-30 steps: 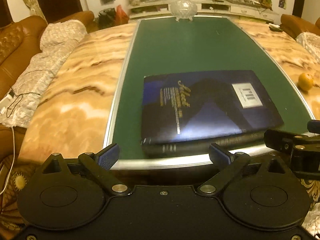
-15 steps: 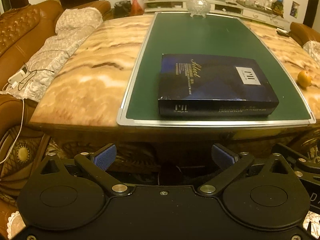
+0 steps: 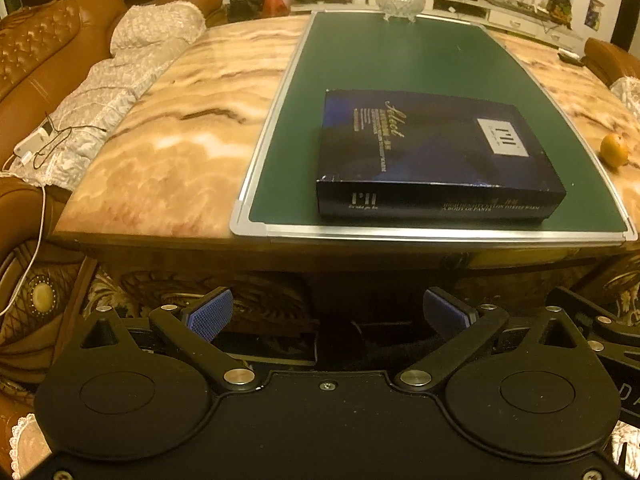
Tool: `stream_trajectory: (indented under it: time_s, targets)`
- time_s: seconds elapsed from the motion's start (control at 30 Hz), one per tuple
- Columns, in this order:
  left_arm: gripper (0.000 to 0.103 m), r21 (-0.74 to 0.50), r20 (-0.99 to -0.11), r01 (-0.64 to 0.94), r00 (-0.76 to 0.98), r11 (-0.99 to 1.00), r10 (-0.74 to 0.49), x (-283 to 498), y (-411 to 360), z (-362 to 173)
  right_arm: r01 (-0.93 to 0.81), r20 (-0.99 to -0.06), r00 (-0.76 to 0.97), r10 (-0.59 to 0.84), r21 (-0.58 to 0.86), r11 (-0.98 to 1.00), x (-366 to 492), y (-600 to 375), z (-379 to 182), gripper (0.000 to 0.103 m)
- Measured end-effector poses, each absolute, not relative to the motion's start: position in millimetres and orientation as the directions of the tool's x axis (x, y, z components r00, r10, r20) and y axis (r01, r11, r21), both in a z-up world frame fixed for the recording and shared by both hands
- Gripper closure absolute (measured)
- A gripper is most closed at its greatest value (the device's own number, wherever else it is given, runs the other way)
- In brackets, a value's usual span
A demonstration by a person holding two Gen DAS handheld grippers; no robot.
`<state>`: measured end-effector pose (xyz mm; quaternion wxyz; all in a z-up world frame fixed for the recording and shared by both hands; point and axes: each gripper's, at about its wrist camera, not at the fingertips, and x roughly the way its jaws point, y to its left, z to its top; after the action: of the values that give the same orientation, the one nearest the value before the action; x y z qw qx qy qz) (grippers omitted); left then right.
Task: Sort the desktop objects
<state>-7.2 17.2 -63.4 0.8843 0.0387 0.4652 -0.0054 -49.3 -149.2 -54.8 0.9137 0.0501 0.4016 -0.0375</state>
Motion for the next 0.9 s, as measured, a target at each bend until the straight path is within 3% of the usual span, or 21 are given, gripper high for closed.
stream_trajectory:
  time_s: [0.9]
  targets:
    - [0.0,0.086,-0.848,0.059,0.528,0.995,0.042,13,6,-82,0.139,-0.775,0.631,-0.036,0.067,0.988,-28,-161,-72,0.0]
